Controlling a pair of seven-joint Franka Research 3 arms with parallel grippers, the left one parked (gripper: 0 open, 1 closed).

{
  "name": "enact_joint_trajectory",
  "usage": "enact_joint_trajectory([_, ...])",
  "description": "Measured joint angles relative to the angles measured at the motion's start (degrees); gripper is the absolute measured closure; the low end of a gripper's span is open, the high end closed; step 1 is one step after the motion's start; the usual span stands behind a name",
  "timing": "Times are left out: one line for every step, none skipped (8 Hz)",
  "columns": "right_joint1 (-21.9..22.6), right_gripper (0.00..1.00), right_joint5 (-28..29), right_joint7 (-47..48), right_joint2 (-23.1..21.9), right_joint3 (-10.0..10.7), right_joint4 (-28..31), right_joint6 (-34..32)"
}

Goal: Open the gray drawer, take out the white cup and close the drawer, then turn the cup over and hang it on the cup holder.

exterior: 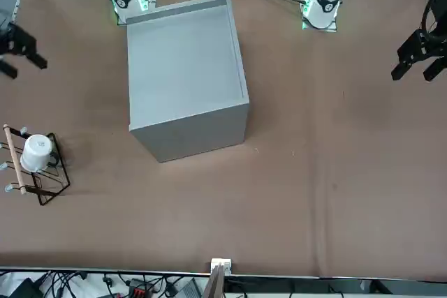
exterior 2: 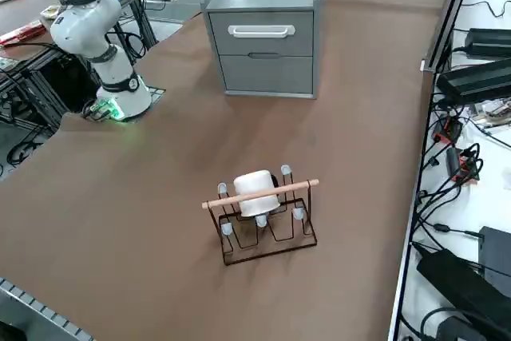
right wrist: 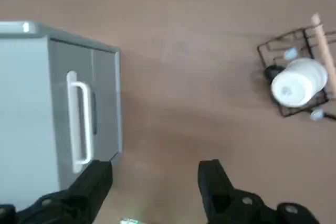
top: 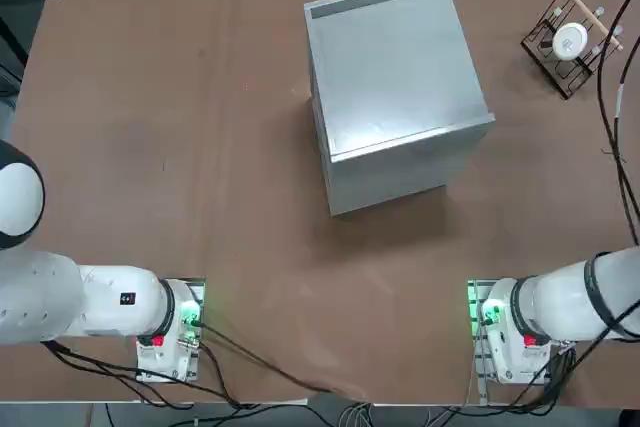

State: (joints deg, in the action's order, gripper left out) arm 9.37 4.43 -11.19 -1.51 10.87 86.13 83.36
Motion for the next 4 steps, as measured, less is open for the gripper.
enact_joint_trajectory([-0.15, 0.00, -1.71, 2.23, -2.81, -1.73, 3.47, 0.06])
enact_joint_trajectory([-0.21, 0.00, -3.31, 3.26, -5.21, -2.85, 6.67, 0.62])
enact_joint_trajectory([-0.27, 0.00, -3.81, 3.69, -7.06, -3.11, 9.12, 1.40])
enact_joint_trajectory([-0.72, 0.00, -3.87, 3.80, -8.21, -2.93, 10.25, 1.71])
